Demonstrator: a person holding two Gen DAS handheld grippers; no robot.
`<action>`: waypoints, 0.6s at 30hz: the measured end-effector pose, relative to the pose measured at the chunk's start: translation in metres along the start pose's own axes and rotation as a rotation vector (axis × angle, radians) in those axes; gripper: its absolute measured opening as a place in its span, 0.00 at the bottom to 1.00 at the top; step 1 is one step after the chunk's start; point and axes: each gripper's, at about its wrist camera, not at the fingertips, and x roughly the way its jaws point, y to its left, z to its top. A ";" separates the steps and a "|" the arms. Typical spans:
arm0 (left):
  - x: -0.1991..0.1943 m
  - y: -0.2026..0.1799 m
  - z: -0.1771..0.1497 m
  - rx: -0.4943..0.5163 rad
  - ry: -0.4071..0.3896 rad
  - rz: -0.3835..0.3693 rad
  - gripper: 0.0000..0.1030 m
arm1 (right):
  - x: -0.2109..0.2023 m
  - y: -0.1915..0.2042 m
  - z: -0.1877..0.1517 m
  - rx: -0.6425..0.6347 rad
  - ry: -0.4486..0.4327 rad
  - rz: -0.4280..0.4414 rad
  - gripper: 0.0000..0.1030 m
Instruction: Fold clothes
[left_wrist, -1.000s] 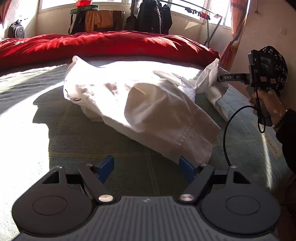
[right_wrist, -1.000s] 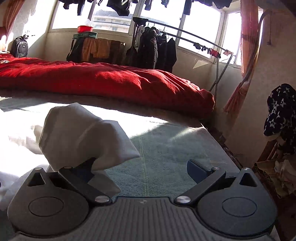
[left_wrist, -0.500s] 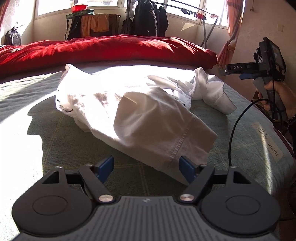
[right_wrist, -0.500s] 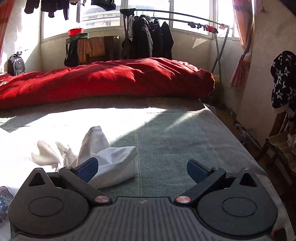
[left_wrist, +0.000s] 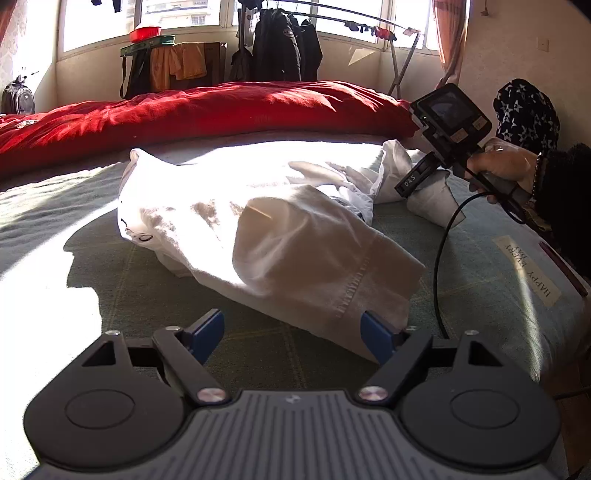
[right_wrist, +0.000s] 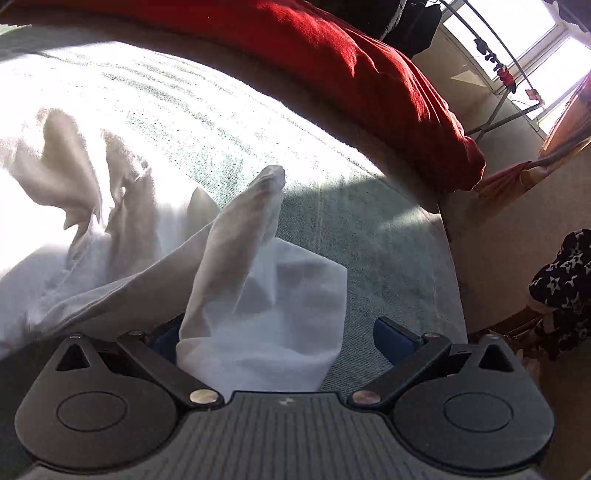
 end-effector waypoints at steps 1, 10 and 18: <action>0.001 0.001 0.000 -0.002 0.000 0.004 0.79 | 0.004 -0.002 -0.003 -0.003 0.016 -0.013 1.00; 0.003 -0.002 -0.002 0.001 -0.004 -0.018 0.79 | 0.013 -0.077 -0.058 0.072 0.106 -0.096 1.00; 0.006 -0.007 -0.001 0.012 0.005 -0.017 0.79 | 0.013 -0.038 -0.035 -0.047 -0.034 -0.040 1.00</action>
